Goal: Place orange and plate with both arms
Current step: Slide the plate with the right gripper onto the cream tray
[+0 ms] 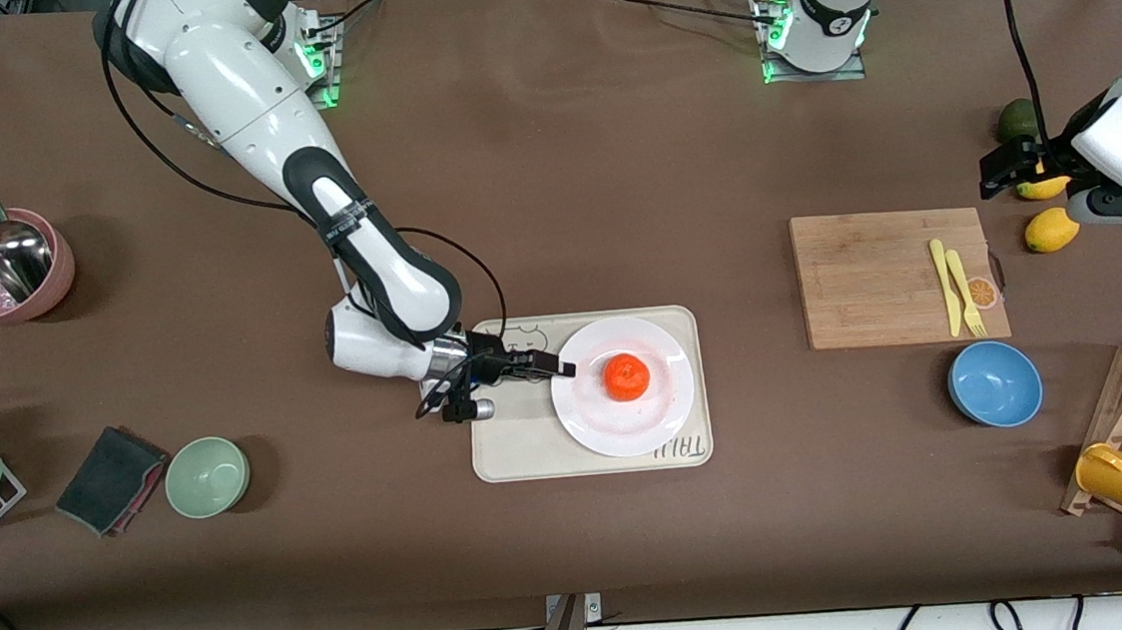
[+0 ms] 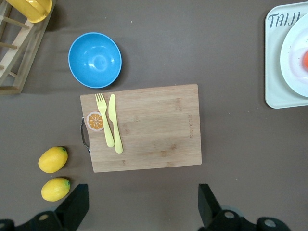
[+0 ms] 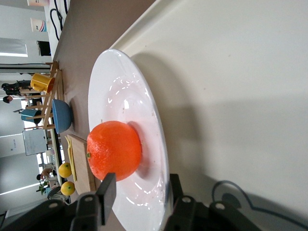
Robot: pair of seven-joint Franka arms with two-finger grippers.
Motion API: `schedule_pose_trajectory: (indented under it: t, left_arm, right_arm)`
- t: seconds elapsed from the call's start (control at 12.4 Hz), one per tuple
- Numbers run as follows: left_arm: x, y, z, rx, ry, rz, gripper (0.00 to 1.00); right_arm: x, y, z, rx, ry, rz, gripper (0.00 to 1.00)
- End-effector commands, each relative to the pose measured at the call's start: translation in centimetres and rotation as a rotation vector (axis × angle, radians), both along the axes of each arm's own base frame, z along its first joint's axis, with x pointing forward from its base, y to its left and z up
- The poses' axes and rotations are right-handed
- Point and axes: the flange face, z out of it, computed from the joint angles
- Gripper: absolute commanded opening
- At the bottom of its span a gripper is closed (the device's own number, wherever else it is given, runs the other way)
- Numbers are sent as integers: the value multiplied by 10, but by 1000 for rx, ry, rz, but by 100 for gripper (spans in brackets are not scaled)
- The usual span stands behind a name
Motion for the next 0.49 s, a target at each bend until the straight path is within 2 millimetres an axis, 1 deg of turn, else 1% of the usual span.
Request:
schedule_pose_trajectory:
  t: [0.0, 0.08, 0.24, 0.32, 0.4]
  left_arm:
    - [0, -2, 4, -16, -6, -18, 100]
    - [0, -2, 4, -16, -4, -18, 100]
    - [0, -2, 4, -16, -6, -19, 100]
    - [1, -2, 3, -16, -4, -18, 100]
    - [1, -2, 3, -16, -4, -18, 100]
  right_arm:
    - [18, -13, 31, -96, -99, 74, 100]
    - [25, -22, 45, -157, -157, 121, 100]
    - [27, -29, 74, -288, -261, 240, 100]
    - [29, -37, 85, -359, -284, 275, 100]
    - [26, -43, 95, -423, -284, 330, 100]
